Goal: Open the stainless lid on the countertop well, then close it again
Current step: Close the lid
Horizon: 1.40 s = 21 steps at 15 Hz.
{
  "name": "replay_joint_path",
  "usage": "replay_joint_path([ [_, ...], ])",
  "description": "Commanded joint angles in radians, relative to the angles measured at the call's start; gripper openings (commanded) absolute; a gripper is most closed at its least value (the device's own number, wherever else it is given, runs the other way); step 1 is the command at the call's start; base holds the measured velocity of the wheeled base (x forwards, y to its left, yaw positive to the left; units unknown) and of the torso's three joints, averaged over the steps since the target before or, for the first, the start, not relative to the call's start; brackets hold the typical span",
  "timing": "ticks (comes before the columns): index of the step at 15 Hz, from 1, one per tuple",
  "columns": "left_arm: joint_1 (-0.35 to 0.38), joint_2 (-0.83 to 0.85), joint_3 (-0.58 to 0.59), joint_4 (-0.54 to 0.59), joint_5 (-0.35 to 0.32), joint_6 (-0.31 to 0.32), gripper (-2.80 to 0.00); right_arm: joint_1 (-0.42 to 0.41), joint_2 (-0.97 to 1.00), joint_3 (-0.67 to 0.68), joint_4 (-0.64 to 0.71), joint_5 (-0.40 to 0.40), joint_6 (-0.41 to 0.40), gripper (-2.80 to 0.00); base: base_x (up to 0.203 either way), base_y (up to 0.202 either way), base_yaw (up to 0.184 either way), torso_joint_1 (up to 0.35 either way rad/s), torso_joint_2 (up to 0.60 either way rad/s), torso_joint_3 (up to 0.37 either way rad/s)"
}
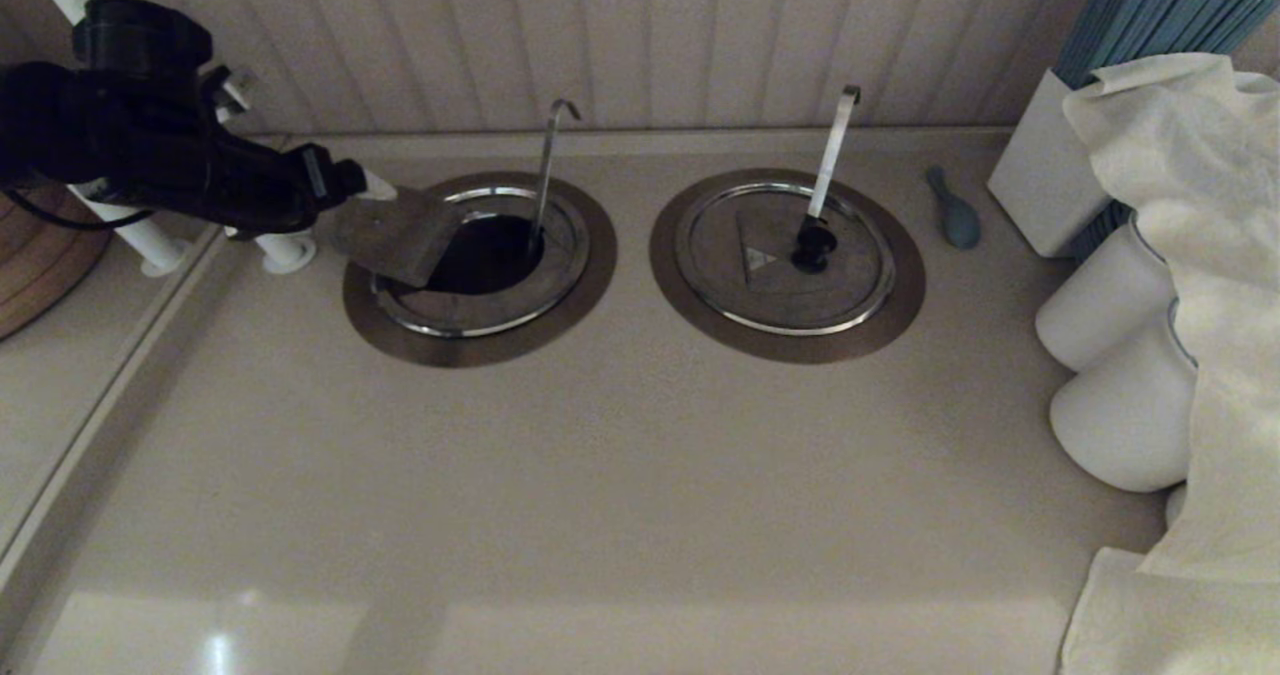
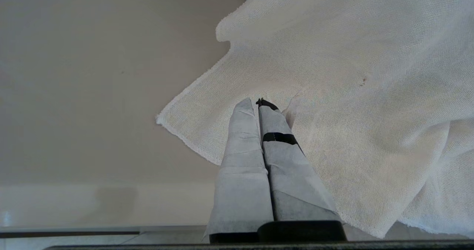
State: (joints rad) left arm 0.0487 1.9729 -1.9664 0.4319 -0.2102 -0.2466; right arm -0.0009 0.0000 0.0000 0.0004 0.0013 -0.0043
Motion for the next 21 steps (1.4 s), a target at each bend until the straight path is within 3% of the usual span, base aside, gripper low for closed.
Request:
replay_joint_path([
  [1, -0.01, 0.017, 0.0, 0.003, -0.001, -0.002, 0.0, 0.001, 0.0, 0.0, 0.0, 0.0, 0.0, -2.8, 0.0, 0.0, 0.0, 0.0, 0.0, 0.0],
  [3, -0.013, 0.021, 0.0, 0.002, 0.005, 0.001, 0.0, -0.001, 0.0, 0.0, 0.0, 0.0, 0.0, -2.8, 0.0, 0.0, 0.0, 0.0, 0.0, 0.0],
  [7, -0.027, 0.034, 0.0, 0.001, 0.089, 0.026, 0.0, -0.001, 0.0, 0.0, 0.0, 0.0, 0.0, -2.8, 0.0, 0.0, 0.0, 0.0, 0.0, 0.0],
  [14, -0.031, 0.034, 0.0, 0.002, 0.074, 0.024, 0.0, 0.001, 0.0, 0.0, 0.0, 0.0, 0.0, -2.8, 0.0, 0.0, 0.0, 0.0, 0.0, 0.0],
  [17, -0.032, 0.037, 0.0, 0.004, 0.017, 0.02, 0.0, -0.001, 0.0, 0.0, 0.0, 0.0, 0.0, -2.8, 0.0, 0.0, 0.0, 0.0, 0.0, 0.0],
  [21, -0.033, 0.032, 0.0, 0.004, 0.016, 0.017, 0.0, -0.001, 0.0, 0.0, 0.001, 0.0, 0.0, -2.8, 0.0, 0.0, 0.0, 0.0, 0.0, 0.0],
])
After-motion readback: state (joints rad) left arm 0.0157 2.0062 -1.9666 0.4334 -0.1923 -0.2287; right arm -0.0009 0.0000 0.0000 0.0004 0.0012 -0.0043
